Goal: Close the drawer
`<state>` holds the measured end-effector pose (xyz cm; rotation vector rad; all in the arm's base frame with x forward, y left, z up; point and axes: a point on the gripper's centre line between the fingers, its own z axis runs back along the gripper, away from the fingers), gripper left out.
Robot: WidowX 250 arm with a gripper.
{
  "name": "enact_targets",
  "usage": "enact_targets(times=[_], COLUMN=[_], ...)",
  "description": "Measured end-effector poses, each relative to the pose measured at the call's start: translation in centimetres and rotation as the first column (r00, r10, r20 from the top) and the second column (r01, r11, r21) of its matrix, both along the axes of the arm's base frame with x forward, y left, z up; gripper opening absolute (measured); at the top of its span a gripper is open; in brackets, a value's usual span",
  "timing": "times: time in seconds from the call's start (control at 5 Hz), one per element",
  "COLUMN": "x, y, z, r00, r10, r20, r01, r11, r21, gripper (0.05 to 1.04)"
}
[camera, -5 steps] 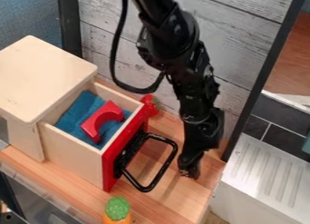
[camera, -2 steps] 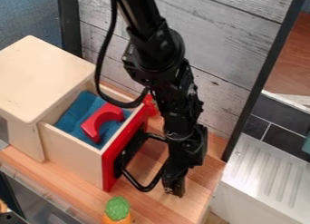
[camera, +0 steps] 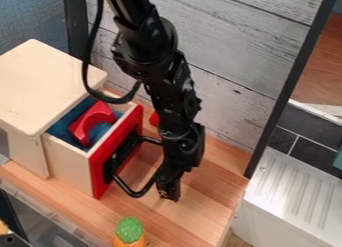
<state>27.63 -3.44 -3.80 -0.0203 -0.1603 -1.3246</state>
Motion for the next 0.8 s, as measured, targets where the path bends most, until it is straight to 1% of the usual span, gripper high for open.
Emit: enact_targets(times=[0.2, 0.4, 0.6, 0.8], x=[-0.2, -0.5, -0.6, -0.7], y=[3.2, 5.0, 5.7, 6.2], z=[0.0, 0.7, 1.2, 1.4], r00=[0.997, 0.994, 0.995, 0.995], r10=[0.076, 0.11, 0.098, 0.095], r20=[-0.009, 0.001, 0.008, 0.002], r01=[-0.077, -0.11, -0.099, -0.095], r11=[0.997, 0.994, 0.995, 0.994], r21=[-0.005, 0.001, 0.028, 0.055], gripper=[1.001, 1.001, 1.0, 1.0])
